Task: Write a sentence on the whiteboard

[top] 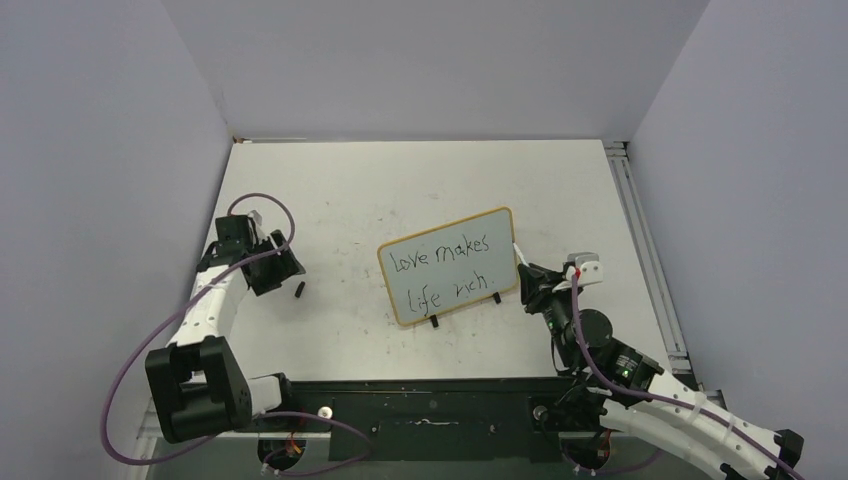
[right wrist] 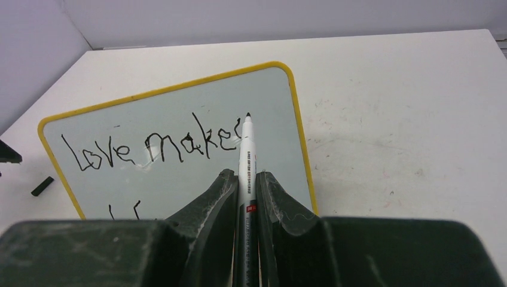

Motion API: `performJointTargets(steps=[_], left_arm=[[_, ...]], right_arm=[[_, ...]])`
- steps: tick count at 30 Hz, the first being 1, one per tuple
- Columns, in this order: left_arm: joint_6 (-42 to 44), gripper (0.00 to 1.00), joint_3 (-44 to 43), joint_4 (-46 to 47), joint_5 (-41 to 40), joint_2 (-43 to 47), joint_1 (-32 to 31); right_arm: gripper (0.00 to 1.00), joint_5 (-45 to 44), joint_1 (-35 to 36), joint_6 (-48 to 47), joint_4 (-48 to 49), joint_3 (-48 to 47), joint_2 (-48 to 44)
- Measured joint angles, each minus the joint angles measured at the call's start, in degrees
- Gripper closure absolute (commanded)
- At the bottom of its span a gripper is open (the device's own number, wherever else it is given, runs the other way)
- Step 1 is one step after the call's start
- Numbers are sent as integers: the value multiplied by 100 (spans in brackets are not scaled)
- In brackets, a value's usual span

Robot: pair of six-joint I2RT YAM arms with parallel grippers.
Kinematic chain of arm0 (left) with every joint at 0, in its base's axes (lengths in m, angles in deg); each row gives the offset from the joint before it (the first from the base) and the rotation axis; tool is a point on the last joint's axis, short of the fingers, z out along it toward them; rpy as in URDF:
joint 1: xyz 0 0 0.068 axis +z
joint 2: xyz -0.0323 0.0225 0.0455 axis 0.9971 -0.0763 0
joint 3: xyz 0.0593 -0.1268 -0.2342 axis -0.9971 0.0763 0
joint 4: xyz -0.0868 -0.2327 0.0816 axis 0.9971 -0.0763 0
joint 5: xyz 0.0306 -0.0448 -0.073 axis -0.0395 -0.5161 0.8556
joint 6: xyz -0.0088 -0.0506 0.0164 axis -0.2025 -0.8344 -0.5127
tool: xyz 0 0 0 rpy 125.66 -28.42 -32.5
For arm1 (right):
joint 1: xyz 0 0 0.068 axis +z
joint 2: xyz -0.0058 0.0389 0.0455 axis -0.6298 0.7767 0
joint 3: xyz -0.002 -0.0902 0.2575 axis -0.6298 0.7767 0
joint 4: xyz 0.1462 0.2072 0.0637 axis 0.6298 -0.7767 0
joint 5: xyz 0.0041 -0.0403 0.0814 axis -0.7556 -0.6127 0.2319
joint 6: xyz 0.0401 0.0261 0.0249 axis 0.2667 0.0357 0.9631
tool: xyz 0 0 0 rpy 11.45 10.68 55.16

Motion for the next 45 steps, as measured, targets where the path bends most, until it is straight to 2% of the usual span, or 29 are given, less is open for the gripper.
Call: performJointTargets(steps=[11,18,25,30,35,40,45], left_arm=[[293,57,-4,13,-636,-1202,-122],[476,58,-197,7,-920,-1801,-420],[590,67,-380,11,-1167,-1998,-763],[599,78,-420,0,-1462,-2050,-916],[564,82,-487,-42,-1665,-2116,-997],[529,99,-553,-66,-1687,-2179,-1005],[520,100,-608,-81,-1683,-2199,-1005]], right_arm=[[95,-190,0,4,-2,0,-184],[95,-229,0,4,-2,0,-131],[94,-267,0,20,-2,0,-131],[94,-269,0,24,-2,0,-131],[94,-280,0,28,-2,0,-87],[94,-313,0,28,-4,0,-17],[94,-315,0,26,-2,0,-20]])
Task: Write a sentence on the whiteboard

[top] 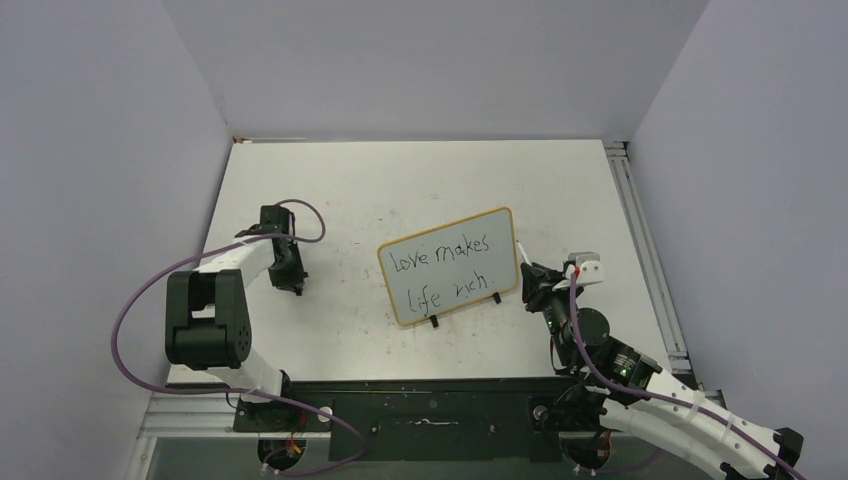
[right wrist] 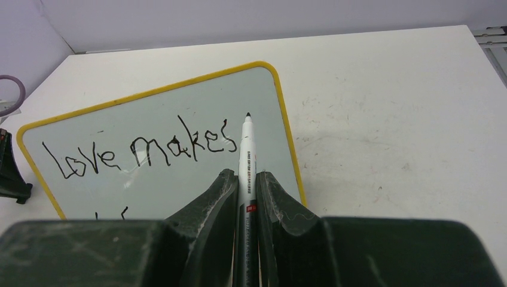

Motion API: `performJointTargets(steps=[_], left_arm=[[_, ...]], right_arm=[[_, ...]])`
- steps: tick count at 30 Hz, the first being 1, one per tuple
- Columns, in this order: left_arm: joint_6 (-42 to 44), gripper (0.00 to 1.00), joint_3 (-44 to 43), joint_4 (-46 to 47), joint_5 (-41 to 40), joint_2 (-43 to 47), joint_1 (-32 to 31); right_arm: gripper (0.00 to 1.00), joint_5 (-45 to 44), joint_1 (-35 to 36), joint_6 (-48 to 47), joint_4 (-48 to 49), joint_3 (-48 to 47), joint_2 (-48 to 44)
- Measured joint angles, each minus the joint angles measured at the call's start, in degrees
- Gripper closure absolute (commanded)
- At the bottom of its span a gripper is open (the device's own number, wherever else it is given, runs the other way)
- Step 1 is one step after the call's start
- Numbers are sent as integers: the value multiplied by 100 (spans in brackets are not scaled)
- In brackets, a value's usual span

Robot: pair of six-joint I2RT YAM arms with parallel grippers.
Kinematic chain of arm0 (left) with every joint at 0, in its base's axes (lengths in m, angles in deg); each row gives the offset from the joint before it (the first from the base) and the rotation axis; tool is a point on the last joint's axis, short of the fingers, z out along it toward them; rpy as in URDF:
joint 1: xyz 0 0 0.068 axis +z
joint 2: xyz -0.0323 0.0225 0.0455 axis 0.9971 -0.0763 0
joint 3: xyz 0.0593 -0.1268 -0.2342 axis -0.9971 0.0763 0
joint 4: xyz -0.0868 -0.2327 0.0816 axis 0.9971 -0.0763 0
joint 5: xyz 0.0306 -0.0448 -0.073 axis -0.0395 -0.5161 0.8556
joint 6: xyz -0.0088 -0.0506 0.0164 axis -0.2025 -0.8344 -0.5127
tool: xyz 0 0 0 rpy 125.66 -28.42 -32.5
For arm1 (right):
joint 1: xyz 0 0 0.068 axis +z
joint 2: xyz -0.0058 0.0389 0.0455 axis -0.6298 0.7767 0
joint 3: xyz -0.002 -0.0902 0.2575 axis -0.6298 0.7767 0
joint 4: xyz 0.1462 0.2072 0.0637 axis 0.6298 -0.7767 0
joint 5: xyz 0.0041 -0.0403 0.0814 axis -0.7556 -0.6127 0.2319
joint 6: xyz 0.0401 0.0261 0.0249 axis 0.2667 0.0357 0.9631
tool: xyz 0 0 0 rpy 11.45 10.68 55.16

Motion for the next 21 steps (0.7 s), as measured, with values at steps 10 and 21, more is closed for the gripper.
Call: performJointTargets(steps=[10,21], left_arm=[[4,100,343,4,-2,1158,-17],[315,100,634,391,-15,4015,-793]], right_arm=[[95,133,0,-37,2,0,0],[95,1515,0,0,68,-328,498]])
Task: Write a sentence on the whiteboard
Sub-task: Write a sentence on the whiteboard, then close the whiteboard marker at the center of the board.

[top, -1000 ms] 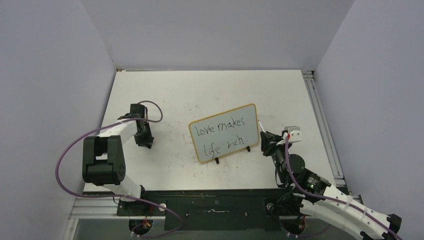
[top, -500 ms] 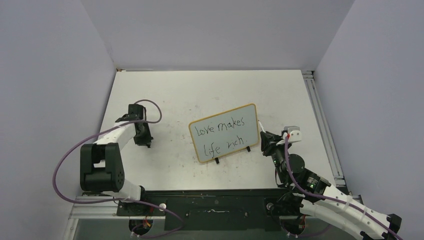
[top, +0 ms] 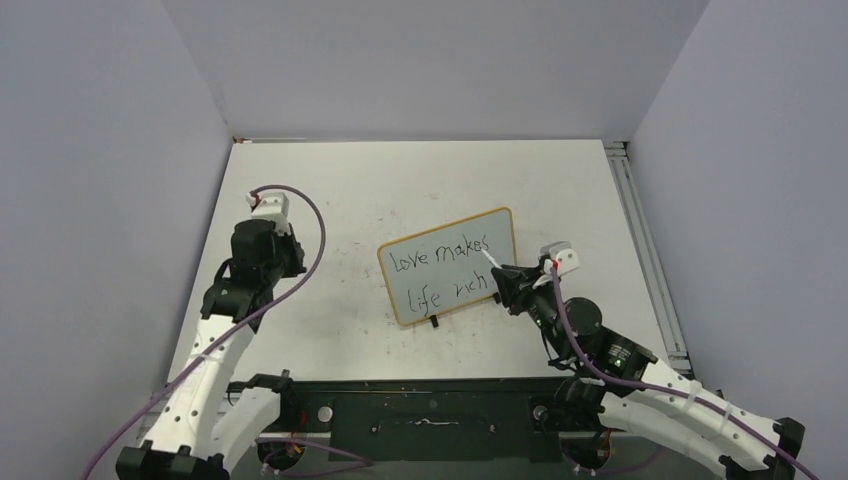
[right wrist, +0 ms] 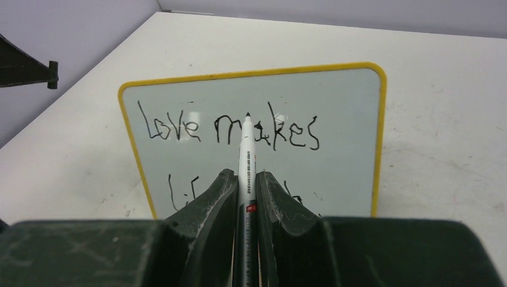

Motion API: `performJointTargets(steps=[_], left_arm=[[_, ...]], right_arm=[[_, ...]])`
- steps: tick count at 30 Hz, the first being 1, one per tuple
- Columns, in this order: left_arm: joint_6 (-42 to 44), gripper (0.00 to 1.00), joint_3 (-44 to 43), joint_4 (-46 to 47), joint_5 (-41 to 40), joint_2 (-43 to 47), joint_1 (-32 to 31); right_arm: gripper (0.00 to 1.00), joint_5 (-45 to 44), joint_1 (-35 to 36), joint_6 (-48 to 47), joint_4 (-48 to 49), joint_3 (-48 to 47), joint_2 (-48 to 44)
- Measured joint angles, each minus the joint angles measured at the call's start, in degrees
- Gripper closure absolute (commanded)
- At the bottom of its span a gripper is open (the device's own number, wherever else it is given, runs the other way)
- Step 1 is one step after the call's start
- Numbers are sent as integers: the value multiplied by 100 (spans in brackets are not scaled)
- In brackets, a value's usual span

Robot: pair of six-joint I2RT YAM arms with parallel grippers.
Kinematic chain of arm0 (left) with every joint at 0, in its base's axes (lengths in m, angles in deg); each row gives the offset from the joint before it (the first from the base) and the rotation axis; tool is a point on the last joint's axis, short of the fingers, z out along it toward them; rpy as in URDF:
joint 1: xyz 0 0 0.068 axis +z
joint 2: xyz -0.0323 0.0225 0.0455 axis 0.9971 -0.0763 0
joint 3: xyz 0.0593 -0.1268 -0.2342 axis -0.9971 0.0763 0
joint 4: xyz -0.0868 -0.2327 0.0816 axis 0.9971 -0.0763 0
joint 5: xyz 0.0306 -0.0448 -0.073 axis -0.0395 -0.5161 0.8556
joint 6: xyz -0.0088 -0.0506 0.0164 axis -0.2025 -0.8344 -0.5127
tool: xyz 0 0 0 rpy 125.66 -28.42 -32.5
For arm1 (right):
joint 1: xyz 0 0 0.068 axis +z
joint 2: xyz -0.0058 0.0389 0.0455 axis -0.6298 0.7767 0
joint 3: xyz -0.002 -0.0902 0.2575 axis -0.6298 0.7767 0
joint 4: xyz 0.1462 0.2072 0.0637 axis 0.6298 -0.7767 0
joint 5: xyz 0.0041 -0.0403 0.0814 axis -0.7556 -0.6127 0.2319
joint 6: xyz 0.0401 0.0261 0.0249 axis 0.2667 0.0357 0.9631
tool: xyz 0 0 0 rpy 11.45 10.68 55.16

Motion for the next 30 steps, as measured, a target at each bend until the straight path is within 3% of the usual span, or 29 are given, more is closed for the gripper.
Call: performJointTargets(steps=[8,10,13,21,30], left_arm=[[627,100,-365,48,61,883,-1231],[905,100,-544,149,452,1091,-1856],[973,100,-535,181,761,1241,-2199],[1003,100,223,457,1550,1672,-3303],[1069,100,636,466,1700,1694,-4422]], right_arm=[[95,831,-79,170,-651,-1189,787],[95,1080,-109,173,-848,-1502,863],[95,1600,-142,175,-1261,-2076,927],[95,2774,-208,337,-1875,-2922,1447],[95,4592,-682,341,-2889,-3718,2618]])
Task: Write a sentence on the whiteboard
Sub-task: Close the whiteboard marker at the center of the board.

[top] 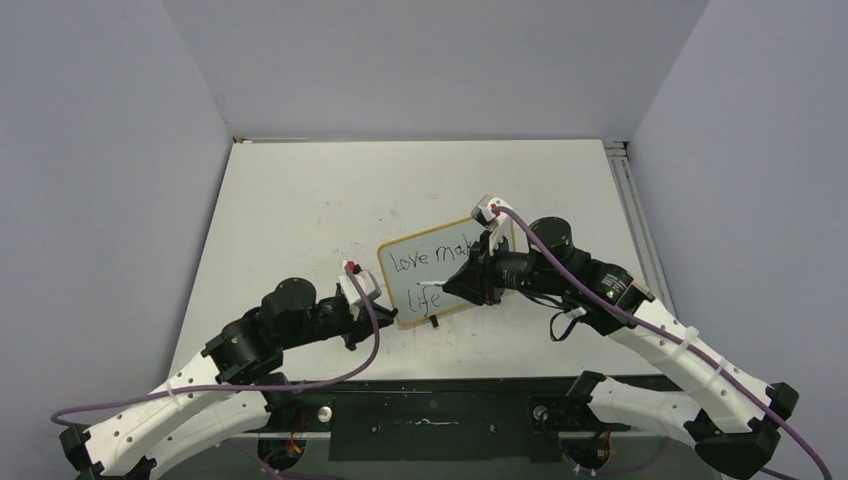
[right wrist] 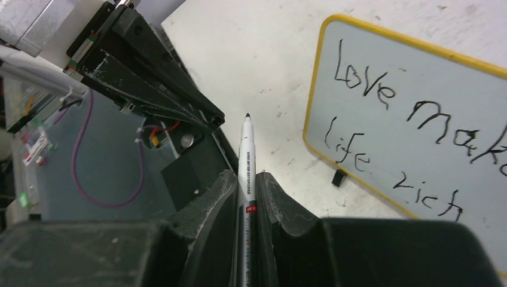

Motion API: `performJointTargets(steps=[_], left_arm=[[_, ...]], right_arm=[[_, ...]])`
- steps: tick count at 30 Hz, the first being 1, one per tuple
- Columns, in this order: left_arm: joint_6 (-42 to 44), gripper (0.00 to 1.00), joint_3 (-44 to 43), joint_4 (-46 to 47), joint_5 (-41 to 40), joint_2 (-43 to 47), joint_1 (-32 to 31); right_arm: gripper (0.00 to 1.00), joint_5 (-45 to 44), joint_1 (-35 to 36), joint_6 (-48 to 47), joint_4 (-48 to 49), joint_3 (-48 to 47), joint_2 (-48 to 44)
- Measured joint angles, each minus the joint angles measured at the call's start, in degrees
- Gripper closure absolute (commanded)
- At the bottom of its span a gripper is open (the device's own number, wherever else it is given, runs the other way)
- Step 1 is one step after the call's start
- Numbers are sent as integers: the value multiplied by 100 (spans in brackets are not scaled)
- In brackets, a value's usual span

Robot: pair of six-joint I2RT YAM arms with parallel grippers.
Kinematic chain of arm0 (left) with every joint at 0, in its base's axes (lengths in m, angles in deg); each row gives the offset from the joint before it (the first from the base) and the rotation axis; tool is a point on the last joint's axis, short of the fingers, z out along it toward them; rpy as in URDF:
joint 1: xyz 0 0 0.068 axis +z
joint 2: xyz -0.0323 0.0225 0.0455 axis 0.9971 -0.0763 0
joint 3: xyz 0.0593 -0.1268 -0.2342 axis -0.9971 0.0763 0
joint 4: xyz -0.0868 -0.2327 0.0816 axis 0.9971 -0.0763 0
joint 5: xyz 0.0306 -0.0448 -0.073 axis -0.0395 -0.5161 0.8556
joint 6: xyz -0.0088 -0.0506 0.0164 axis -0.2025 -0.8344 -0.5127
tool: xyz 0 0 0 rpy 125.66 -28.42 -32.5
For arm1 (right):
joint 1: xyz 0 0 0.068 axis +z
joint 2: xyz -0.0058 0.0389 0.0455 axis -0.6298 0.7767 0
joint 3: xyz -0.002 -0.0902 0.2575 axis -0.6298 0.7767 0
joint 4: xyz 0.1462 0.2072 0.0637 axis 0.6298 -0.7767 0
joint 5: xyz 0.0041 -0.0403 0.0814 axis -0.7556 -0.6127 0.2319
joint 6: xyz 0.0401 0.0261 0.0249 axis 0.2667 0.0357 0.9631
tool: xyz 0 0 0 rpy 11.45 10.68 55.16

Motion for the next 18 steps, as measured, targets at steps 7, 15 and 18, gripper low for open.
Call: performJointTargets(steps=[7,15,18], left_arm=[[103,100,31,4,-48,-44,-691],[345,100,127,-7,-212,-208,-1176],[398,100,127,-4,-229,-271,-1266]], right_arm=[[95,1211,-413,24,-459,-44,321],[95,2013,-470,-52,-970,-55,466],[95,2277,-470,-61,-1016,-55,514]])
